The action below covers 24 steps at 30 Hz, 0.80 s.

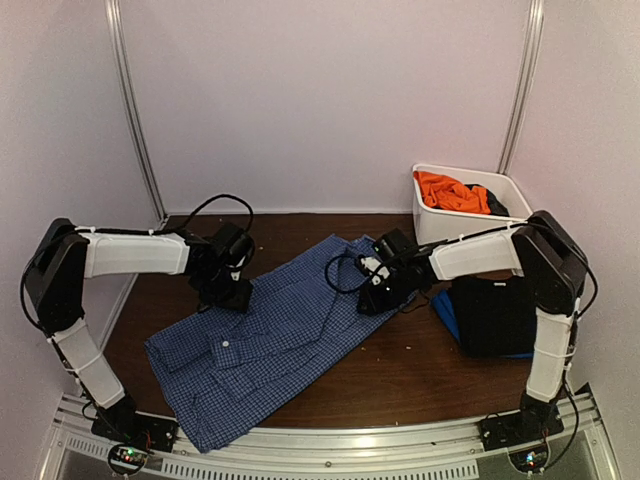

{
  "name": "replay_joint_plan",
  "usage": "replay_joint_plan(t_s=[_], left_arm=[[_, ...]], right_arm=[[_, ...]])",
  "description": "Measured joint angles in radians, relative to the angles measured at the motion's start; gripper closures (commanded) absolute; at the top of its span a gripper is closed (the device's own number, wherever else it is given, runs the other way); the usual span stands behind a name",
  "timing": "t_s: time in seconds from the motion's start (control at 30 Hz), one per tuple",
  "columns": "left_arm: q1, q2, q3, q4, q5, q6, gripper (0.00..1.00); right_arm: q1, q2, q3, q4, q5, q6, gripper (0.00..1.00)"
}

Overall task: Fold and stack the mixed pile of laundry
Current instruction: Rotate the 1/3-folded shirt at the center of the board.

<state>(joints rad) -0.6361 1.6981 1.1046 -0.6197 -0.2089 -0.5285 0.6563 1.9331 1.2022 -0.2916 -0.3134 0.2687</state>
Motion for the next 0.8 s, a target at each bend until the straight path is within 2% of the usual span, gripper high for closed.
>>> replay_joint_plan(t_s=[0.13, 0.33, 0.67, 0.8], left_arm=[[0.015, 0.015, -0.031, 0.003, -0.001, -0.005, 0.39], [0.029, -0.013, -0.063, 0.002, -0.004, -0.009, 0.36], [0.025, -0.068, -0.119, 0.049, 0.044, -0.004, 0.44], [-0.02, -0.031, -0.158, 0.068, 0.077, -0.016, 0.52]], right_arm=[[-0.003, 0.066, 0.059, 0.013, 0.019, -0.003, 0.69], [-0.027, 0.208, 0.248, 0.029, 0.068, -0.032, 0.72], [-0.118, 0.558, 0.835, -0.129, 0.177, -0.113, 0.72], [-0.137, 0.625, 0.958, -0.177, 0.187, -0.128, 0.72]])
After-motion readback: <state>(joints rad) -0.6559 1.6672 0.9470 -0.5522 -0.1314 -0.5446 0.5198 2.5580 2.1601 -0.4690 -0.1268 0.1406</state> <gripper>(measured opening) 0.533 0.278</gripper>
